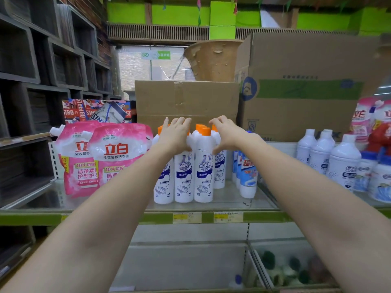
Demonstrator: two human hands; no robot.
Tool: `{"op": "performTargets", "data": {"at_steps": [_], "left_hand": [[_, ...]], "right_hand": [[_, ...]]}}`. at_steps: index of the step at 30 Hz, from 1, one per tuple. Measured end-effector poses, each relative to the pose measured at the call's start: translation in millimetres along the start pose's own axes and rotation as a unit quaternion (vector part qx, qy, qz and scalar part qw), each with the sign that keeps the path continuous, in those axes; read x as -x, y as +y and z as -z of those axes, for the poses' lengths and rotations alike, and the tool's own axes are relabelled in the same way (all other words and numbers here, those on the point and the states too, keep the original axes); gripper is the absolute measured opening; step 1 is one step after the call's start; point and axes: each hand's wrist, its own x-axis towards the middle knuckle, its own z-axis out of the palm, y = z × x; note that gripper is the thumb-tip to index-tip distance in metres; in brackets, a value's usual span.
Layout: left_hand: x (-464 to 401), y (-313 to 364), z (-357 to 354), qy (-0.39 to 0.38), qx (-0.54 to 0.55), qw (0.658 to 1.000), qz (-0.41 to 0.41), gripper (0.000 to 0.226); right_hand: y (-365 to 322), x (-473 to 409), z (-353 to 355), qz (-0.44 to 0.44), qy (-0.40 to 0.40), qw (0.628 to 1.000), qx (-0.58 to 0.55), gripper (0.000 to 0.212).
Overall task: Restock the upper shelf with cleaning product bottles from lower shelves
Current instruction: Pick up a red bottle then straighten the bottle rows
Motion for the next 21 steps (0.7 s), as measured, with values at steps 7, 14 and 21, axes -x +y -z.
{"op": "performTargets", "data": {"at_steps": [7,14,21], "left_hand": [[-18,54,8,0.024,0.07,0.993,-0.09,0.058],[-28,114,-3,-0.004,0.134,0.985,-0.111,0.033],[-26,157,-33,-0.106,0.244,0.962,0.058,0.043]], "right_hand": [[60,27,15,-0.067,-0.014,0.997,0.025,0.072],[112,44,14,-0.122,0.045,0.991,-0.025,0.066],[136,49,-19,-0.197,-0.012,0.955,-0.223,0.064]]}}
